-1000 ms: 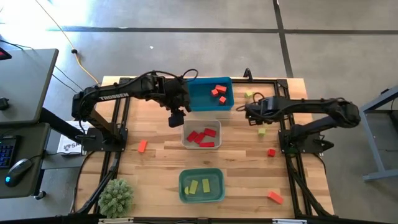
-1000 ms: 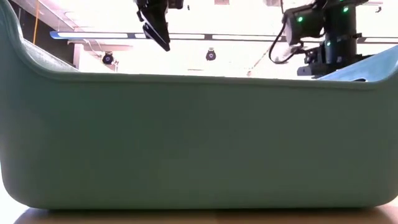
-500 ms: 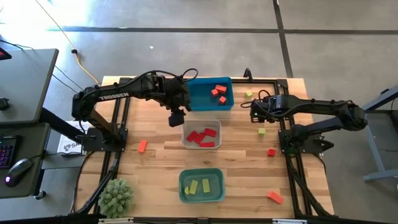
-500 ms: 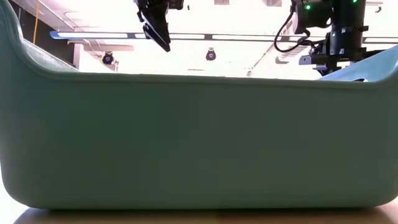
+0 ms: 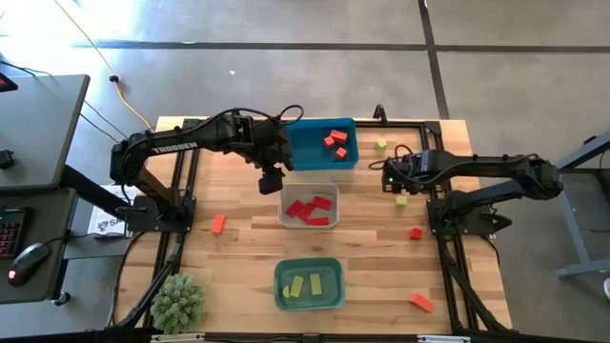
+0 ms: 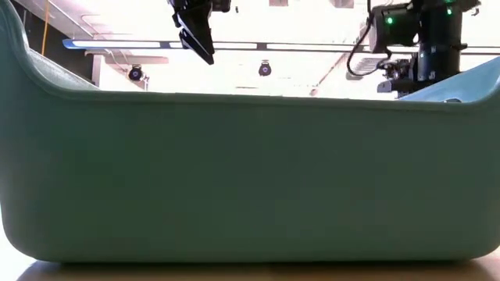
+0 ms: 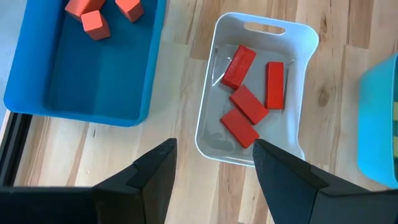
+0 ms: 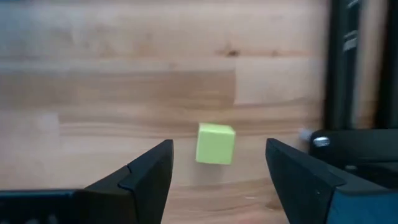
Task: Sort & place blocks by color
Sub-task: Put the light green block into the green bin
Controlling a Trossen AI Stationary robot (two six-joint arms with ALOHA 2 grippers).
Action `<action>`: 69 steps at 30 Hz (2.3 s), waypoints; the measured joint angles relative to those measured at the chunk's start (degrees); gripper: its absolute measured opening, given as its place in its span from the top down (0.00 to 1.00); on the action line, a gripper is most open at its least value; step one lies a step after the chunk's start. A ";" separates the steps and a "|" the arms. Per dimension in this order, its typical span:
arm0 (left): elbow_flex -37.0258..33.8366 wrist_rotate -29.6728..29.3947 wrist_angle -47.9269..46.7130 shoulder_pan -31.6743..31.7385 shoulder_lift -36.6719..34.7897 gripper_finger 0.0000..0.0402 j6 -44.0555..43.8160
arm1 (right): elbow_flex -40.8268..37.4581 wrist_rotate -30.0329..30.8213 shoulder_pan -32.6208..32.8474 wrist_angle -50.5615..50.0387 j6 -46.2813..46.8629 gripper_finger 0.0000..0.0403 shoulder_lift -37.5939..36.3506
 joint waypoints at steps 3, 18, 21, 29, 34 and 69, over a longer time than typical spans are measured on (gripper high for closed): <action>0.00 0.01 0.00 0.00 0.00 0.50 0.01 | -4.09 -1.32 0.95 4.49 1.87 0.40 0.01; 0.00 0.02 0.05 0.00 0.00 0.50 0.01 | -13.13 -2.88 1.12 14.51 4.03 0.40 0.02; 0.00 0.02 0.06 0.00 0.00 0.50 0.01 | -15.35 -2.92 1.05 17.71 4.04 0.40 0.04; 0.00 0.02 2.29 0.00 0.00 0.50 0.01 | -18.74 -3.90 -0.01 20.40 5.45 0.42 0.05; 0.00 0.02 3.15 -0.01 0.00 0.50 0.01 | -18.92 -5.51 -0.01 21.36 5.36 0.58 0.05; 0.00 0.00 2.08 0.00 0.00 0.50 4.10 | 3.09 11.53 24.92 56.47 -10.12 0.74 2.07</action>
